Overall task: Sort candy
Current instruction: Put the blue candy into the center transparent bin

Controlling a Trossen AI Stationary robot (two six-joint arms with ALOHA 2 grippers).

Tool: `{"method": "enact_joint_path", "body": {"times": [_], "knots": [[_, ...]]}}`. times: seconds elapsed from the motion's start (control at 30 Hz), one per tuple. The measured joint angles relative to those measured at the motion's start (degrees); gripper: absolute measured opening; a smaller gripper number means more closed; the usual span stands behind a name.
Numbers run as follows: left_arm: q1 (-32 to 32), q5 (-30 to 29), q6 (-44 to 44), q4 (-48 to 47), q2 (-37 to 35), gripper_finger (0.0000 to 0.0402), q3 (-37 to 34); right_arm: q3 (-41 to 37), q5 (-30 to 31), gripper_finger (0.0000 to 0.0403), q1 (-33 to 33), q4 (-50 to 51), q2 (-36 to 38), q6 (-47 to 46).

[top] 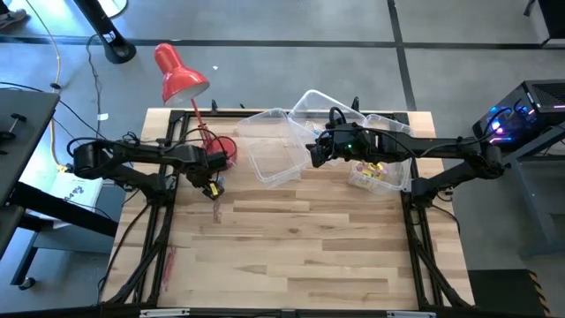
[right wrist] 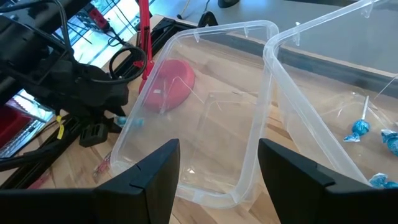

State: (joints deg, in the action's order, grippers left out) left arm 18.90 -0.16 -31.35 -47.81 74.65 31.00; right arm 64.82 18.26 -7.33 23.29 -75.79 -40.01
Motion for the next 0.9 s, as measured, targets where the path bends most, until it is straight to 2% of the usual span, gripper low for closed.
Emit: {"method": "enact_joint_path", "body": {"times": [0.1,0.17,0.27,0.3,0.53,0.7,0.9], "knots": [[-0.04,-0.22,0.02,0.03,0.02,0.0189,0.03,0.00,0.00,0.0212,0.00,-0.01,0.00,-0.07],[-0.02,-0.06,-0.01,0.06,0.02,0.0145,0.04,0.00,0.00,0.0212,0.00,-0.02,-0.01,-0.28],[0.00,1.00,-0.19,0.01,0.02,0.0055,0.11,0.00,0.00,0.0212,0.00,-0.02,-0.01,-0.37],[-0.01,1.26,-0.61,-0.18,-0.05,0.0046,0.18,0.00,0.00,0.0212,0.00,-0.03,0.00,-0.51],[-3.46,3.10,-1.54,-4.69,-4.43,0.0048,2.32,0.00,-1.39,0.0212,0.00,-0.03,0.00,-1.58],[-7.97,6.41,-3.53,-5.82,-13.24,0.0048,5.03,0.00,-3.30,0.0212,0.11,-0.26,-0.02,-2.27],[-13.90,6.13,-10.68,-5.77,-23.13,0.0048,8.76,0.00,-3.74,0.0212,1.17,-3.86,-0.02,-2.37]]}}
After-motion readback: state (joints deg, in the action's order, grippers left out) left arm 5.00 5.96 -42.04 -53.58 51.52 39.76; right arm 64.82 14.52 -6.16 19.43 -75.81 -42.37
